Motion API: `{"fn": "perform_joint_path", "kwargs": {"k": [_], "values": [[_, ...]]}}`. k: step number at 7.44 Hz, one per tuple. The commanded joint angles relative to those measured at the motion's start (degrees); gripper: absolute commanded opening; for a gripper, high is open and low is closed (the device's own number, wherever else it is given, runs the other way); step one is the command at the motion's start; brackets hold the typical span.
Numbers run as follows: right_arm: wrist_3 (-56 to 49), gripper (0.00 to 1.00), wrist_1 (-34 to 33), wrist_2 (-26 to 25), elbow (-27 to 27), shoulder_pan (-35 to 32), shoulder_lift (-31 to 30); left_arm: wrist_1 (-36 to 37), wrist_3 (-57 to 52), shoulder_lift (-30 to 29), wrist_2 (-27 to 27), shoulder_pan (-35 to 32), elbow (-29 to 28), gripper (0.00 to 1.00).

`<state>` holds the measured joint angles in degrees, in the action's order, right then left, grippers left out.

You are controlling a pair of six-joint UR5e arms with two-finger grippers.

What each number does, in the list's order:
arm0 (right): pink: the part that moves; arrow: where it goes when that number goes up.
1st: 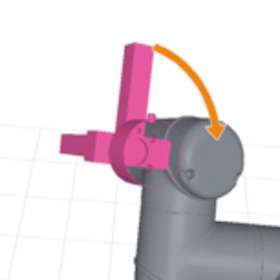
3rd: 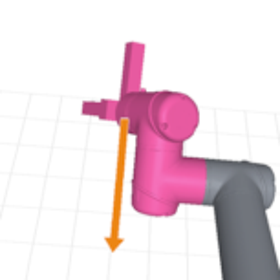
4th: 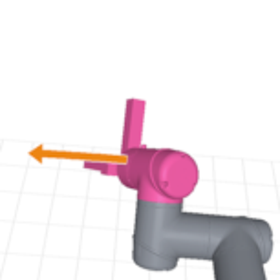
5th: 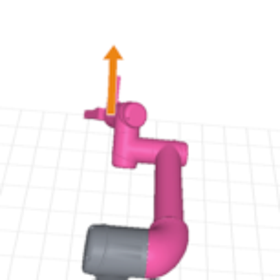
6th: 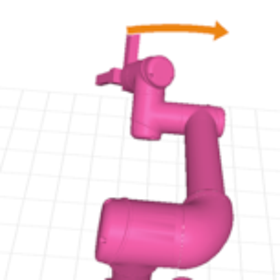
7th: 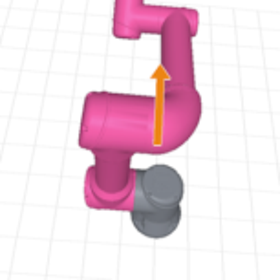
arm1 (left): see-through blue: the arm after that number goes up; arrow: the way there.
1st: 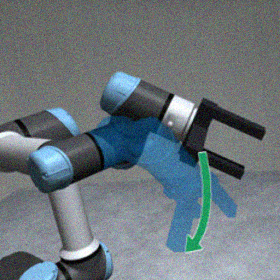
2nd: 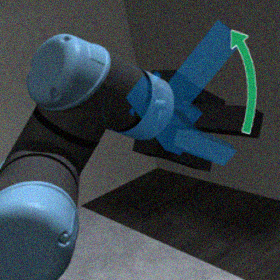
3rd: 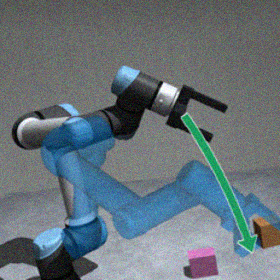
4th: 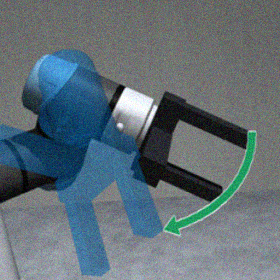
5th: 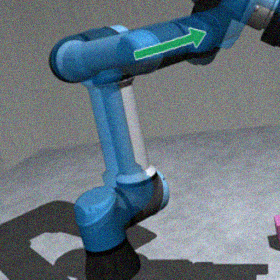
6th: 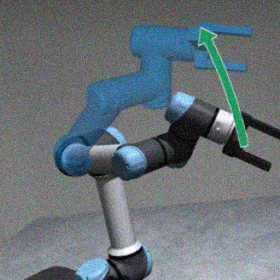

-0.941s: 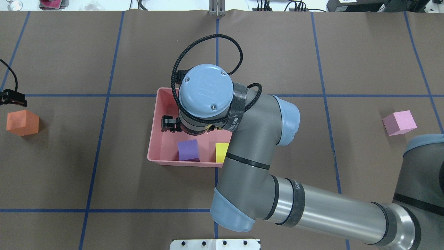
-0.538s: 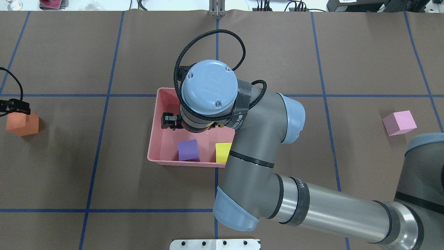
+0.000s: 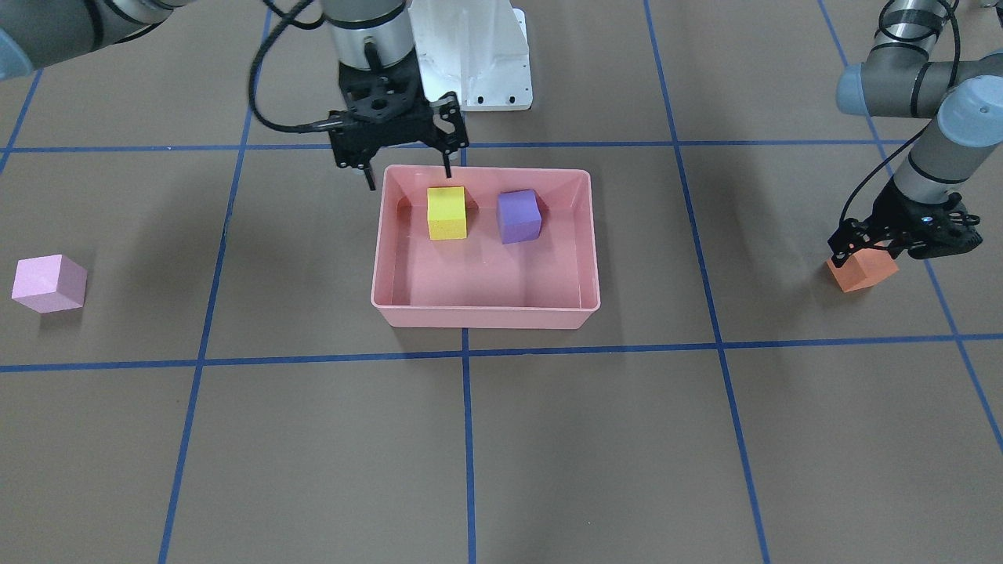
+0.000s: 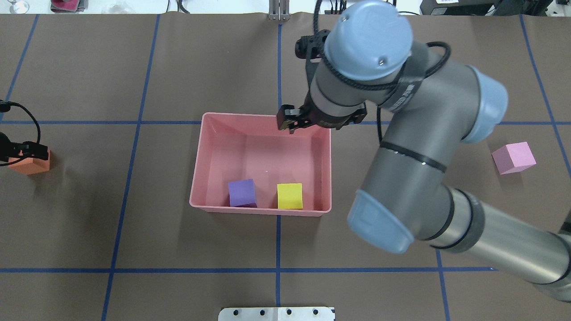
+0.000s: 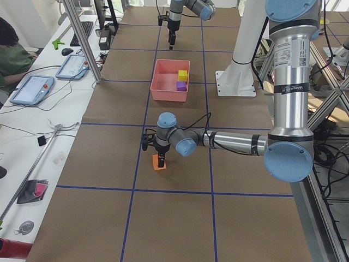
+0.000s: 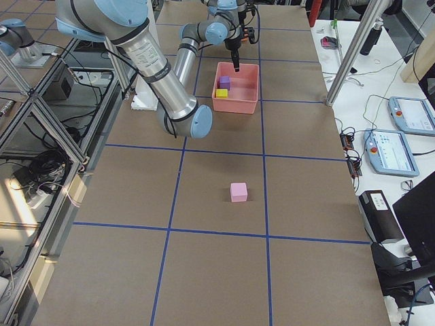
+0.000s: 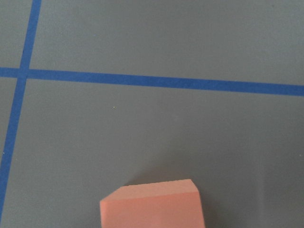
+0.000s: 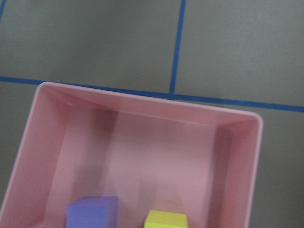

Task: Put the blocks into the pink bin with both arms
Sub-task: 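Grasp the orange cube with the left gripper while the right gripper withdraws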

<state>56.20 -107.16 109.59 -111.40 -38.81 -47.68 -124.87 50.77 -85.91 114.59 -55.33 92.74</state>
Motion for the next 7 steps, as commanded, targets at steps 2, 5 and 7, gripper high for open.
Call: {"fn": "perform_joint_path", "kwargs": {"k": [2, 5, 7], "values": [[-25.89, 0.99, -0.68, 9.24, -0.48, -16.61, -12.39, 0.07, 0.03, -0.75, 0.02, 0.14, -0.27, 0.83], [-46.03, 0.99, 0.02, 16.68, 0.75, -28.64, -22.85, 0.59, 0.12, -0.75, 0.28, -0.64, 1.03, 0.00], [-61.04, 0.99, 0.19, 17.77, 5.21, -34.64, -28.40, 8.28, -0.49, -3.80, 5.43, -5.28, 5.06, 0.00]]}}
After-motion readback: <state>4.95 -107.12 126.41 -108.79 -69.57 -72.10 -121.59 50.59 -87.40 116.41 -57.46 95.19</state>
